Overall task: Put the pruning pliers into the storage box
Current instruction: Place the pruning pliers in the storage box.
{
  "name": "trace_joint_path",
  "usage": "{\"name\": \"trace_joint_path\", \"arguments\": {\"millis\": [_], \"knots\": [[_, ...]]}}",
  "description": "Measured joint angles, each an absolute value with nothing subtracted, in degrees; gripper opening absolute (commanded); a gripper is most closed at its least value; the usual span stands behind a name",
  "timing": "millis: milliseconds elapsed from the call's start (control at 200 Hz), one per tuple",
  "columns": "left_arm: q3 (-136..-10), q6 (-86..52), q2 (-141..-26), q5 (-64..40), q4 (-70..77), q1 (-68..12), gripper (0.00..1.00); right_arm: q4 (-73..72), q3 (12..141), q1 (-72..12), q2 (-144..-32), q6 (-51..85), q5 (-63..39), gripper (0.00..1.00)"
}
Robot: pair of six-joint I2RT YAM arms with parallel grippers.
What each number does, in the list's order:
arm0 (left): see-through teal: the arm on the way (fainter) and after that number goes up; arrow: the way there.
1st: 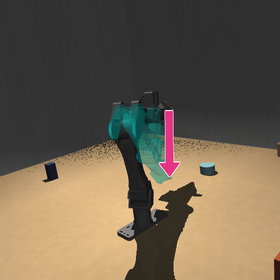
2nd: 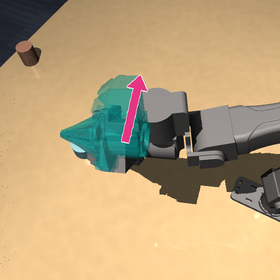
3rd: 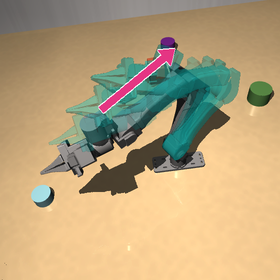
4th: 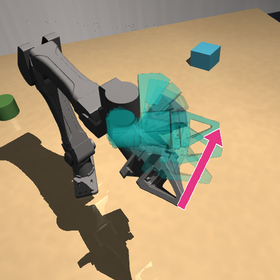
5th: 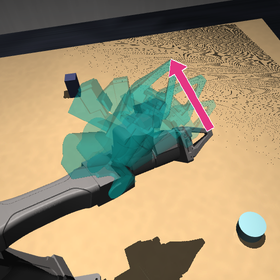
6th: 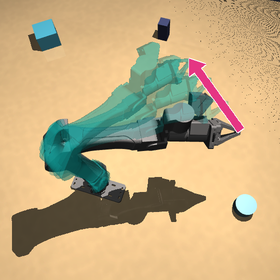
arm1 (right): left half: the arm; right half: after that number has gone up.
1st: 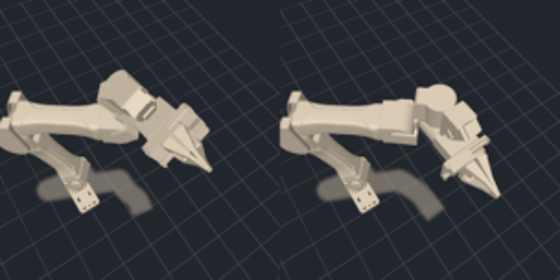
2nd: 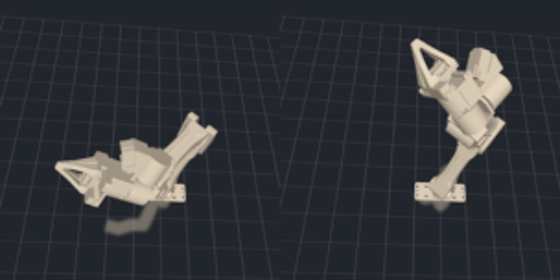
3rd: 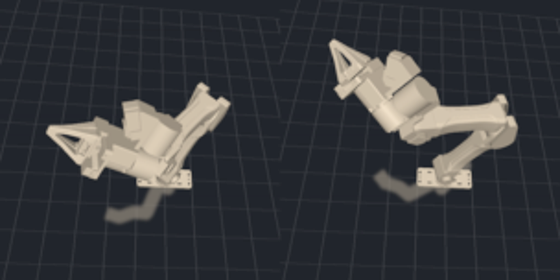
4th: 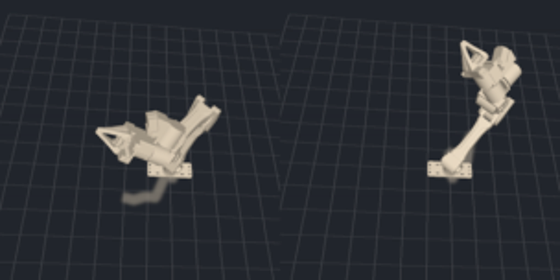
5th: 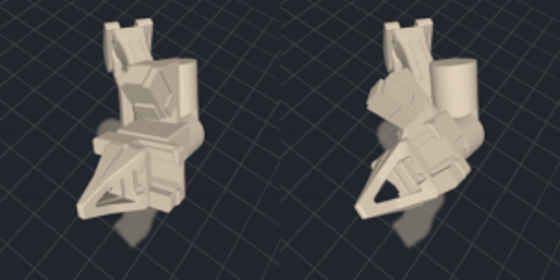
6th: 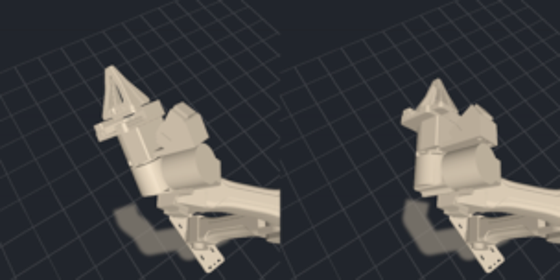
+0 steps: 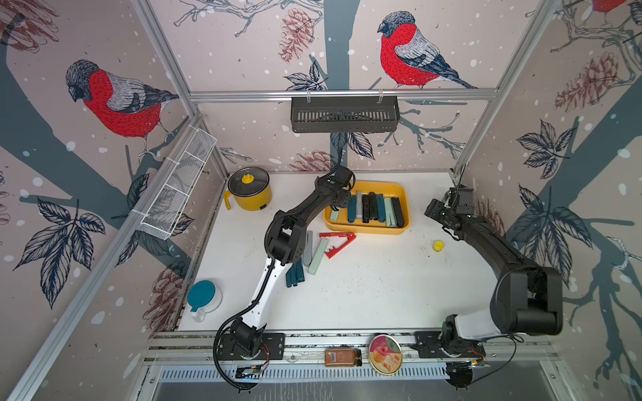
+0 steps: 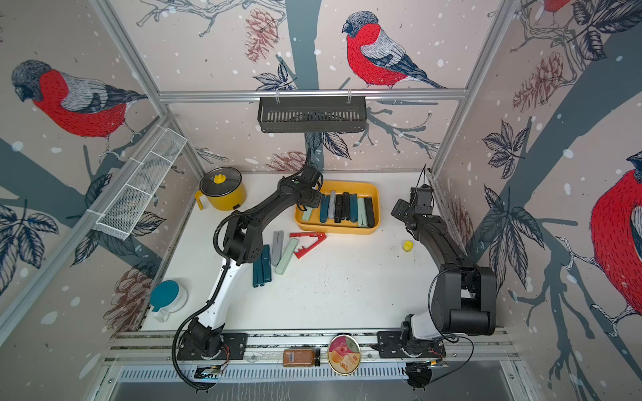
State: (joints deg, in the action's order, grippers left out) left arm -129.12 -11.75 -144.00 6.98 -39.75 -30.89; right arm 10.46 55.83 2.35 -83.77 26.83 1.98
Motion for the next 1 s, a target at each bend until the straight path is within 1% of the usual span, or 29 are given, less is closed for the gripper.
{"name": "trace_joint_path", "arguments": {"millis": [135, 185, 320, 435, 470, 525, 565, 670, 735, 785, 900, 1001], "knots": [[-128.99, -11.77, -144.44, 6.09, -38.26, -30.87, 0.38, 10.61, 55.94, 2.35, -83.77, 26.83, 2.0, 0.79], [-129.86, -11.86, -145.34, 6.0, -37.89, -30.83, 0.44, 10.66, 55.94, 2.42, -83.77, 26.83, 2.02, 0.79], [-130.63, -12.34, -147.46, 4.91, -37.74, -30.7, 0.52, 10.68, 55.99, 2.55, -83.64, 26.83, 2.44, 0.79], [-130.96, -12.8, -147.87, 4.6, -37.28, -30.5, 0.54, 10.7, 56.01, 2.68, -83.37, 26.83, 2.87, 0.79], [-130.98, -13.1, -147.94, 4.6, -36.95, -30.46, 0.52, 10.7, 56.01, 2.68, -83.33, 26.83, 3.05, 0.79], [-130.98, -13.17, -147.98, 4.58, -36.62, -30.44, 0.47, 10.68, 56.01, 2.68, -83.33, 26.83, 3.07, 0.78], [-130.98, -13.26, -147.98, 4.56, -36.6, -30.44, 0.41, 10.7, 56.01, 2.68, -83.33, 26.83, 3.09, 0.78], [-130.98, -13.58, -147.98, 4.47, -36.51, -30.39, 0.22, 10.76, 56.01, 2.68, -83.22, 26.83, 3.27, 0.79], [-130.98, -13.72, -147.94, 4.25, -36.49, -30.33, 0.14, 10.87, 56.01, 2.68, -83.0, 26.83, 3.31, 0.78], [-130.98, -13.8, -147.89, 4.03, -36.49, -30.28, 0.12, 10.9, 56.01, 2.68, -82.78, 26.83, 3.31, 0.78], [-130.96, -14.68, -147.87, 3.92, -36.47, -30.26, 0.13, 10.9, 55.77, 2.74, -82.24, 26.83, 3.51, 0.79], [-130.93, -15.73, -147.85, 3.16, -36.47, -30.11, 0.18, 10.9, 55.4, 2.83, -82.04, 26.83, 3.51, 0.79]]}}
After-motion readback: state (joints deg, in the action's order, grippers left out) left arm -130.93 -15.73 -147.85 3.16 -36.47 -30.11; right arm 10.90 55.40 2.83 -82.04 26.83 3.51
